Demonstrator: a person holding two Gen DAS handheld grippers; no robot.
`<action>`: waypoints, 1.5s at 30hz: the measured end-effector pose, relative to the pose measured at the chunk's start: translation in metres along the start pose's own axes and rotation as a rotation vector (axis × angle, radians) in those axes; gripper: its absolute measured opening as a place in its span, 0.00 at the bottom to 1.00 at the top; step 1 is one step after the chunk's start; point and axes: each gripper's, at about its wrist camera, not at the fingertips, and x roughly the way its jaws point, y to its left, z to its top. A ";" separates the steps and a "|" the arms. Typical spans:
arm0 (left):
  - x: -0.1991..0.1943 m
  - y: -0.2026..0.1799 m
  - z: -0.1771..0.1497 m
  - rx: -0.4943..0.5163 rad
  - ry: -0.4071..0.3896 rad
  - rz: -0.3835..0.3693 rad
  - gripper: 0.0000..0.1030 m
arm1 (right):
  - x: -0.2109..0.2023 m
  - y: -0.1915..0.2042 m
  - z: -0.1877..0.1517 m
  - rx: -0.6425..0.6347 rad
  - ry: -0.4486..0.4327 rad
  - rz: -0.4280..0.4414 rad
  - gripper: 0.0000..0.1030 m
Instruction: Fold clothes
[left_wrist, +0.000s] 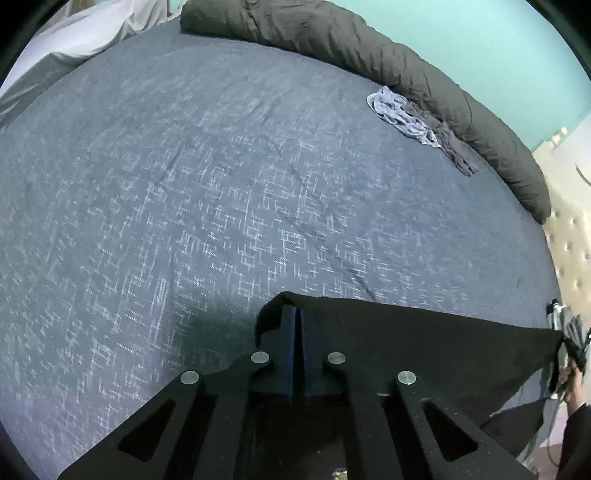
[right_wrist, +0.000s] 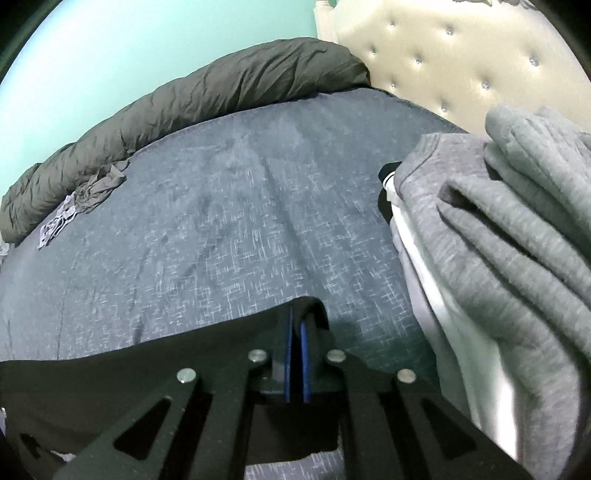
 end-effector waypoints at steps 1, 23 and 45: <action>0.001 0.001 -0.002 -0.003 0.004 -0.007 0.02 | 0.000 0.000 0.000 -0.002 0.007 -0.003 0.03; 0.047 0.014 -0.002 -0.019 0.061 -0.031 0.45 | 0.017 0.000 -0.032 -0.004 0.083 0.043 0.03; 0.010 -0.018 0.027 0.068 -0.050 0.017 0.02 | 0.006 0.005 -0.020 0.005 0.012 0.007 0.03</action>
